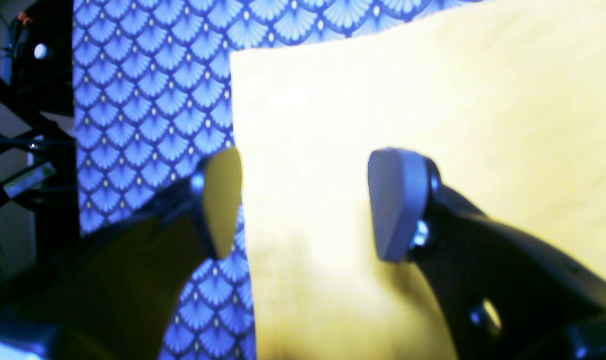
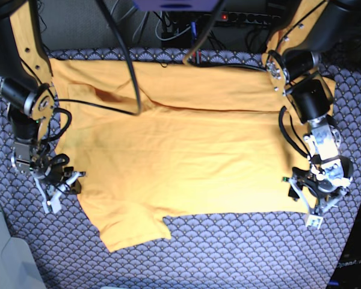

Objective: Fold the T-shirt properly
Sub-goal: 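Lower both grippers to the shirt's hem corners and grasp them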

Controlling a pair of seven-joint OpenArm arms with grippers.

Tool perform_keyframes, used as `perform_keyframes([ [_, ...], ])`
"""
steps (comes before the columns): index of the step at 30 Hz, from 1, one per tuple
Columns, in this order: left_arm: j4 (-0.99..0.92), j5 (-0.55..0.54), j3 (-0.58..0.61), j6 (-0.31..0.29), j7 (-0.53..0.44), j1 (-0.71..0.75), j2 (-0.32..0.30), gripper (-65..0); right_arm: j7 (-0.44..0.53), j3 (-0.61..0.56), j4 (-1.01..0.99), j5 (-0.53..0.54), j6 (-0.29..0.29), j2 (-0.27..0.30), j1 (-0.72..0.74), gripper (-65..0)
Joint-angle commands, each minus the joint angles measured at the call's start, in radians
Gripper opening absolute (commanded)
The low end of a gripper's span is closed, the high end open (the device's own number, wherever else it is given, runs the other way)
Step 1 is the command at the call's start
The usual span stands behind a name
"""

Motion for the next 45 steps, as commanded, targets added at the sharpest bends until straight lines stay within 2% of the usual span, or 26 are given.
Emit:
perform_keyframes([
  [1, 0.006, -0.011, 0.003, 0.026, -0.049, -0.036, -0.009, -26.0, -0.005, 0.001, 0.015, -0.008, 0.000, 0.007, 0.027, -65.0],
  [5, -0.104, -0.011, 0.004, 0.189, -0.134, -0.039, -0.026, -25.6, -0.015, -0.003, 0.101, -0.008, 0.000, 0.005, 0.018, -65.0],
  [8, -0.224, -0.013, 0.003, 0.253, -0.184, -0.071, -0.050, -25.6, -0.017, 0.000, 0.117, -0.006, 0.000, 0.007, 0.018, -65.0],
  [15, -0.410, -0.013, -0.080, 0.316, -0.296, -0.145, -0.095, -25.5, -0.020, 0.001, 0.120, -0.009, 0.000, 0.008, -0.002, -65.0],
  [20, -0.511, -0.013, -0.099, 0.319, -0.361, -0.189, -0.121, -25.5, -0.029, -0.003, 0.124, -0.008, 0.000, 0.007, -0.025, -65.0],
  [23, -0.604, -0.013, -0.096, 0.406, -0.428, -0.228, -0.144, -25.5, -0.029, -0.003, 0.124, -0.008, 0.000, 0.007, -0.025, -65.0],
  [26, -0.718, -0.013, -0.096, 0.449, -0.473, -0.260, -0.181, -25.5, -0.029, -0.005, 0.124, -0.011, 0.000, 0.007, -0.025, -65.0],
  [32, -0.899, -0.013, -0.097, 0.460, -0.605, -0.301, -0.219, -25.5, -0.029, -0.005, 0.124, -0.011, 0.000, 0.010, -0.027, -65.0],
  [38, -0.904, -0.014, -0.108, 0.460, -0.615, -0.297, -0.216, -22.2, -0.026, -0.005, 0.124, -0.011, 0.000, 0.011, -0.042, -65.0],
  [41, -0.904, -0.014, -0.168, 0.488, -0.617, -0.295, -0.219, -20.9, -0.025, -0.005, 0.124, -0.011, 0.000, 0.011, -0.045, -65.0],
  [45, -0.904, -0.013, -0.220, 0.491, -0.618, -0.268, -0.219, -20.6, -0.023, -0.007, 0.124, -0.011, 0.000, 0.011, -0.045, -65.0],
])
